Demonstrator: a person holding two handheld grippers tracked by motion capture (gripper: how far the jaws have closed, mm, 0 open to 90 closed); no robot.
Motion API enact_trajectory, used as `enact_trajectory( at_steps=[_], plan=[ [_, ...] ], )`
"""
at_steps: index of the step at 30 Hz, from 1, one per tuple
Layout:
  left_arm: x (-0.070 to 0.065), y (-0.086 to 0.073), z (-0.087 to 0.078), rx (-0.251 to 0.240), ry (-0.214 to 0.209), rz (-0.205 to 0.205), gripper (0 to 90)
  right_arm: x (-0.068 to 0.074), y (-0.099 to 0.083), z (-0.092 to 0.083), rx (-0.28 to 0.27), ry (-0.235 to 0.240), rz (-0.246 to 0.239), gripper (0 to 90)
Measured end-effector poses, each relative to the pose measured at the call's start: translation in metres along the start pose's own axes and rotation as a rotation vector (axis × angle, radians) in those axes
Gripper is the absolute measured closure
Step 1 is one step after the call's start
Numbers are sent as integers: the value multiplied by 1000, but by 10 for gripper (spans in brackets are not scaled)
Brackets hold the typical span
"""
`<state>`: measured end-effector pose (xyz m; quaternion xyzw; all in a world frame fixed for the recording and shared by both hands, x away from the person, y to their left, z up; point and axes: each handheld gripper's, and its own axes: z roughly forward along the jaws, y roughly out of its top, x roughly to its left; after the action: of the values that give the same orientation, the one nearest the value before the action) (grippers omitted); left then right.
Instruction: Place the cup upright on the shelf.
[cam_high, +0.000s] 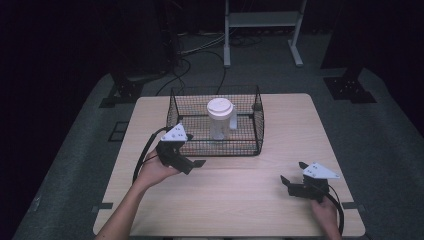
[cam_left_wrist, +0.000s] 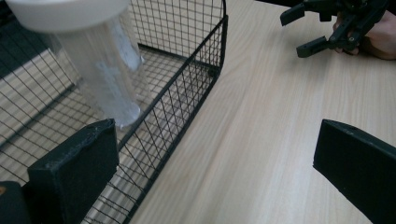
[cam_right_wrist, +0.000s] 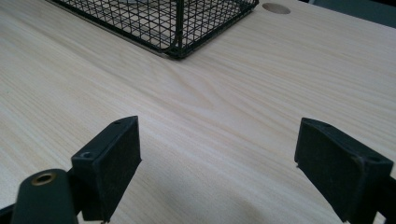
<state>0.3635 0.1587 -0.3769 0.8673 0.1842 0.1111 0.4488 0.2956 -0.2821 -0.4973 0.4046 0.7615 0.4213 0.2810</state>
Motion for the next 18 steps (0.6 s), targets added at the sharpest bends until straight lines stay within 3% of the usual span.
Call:
enact_trajectory(
  at_steps=[18],
  plan=[
    [-18, -35, -2, 14, 0, -10, 0, 0, 0, 0, 2, 0, 3, 135]
  ],
)
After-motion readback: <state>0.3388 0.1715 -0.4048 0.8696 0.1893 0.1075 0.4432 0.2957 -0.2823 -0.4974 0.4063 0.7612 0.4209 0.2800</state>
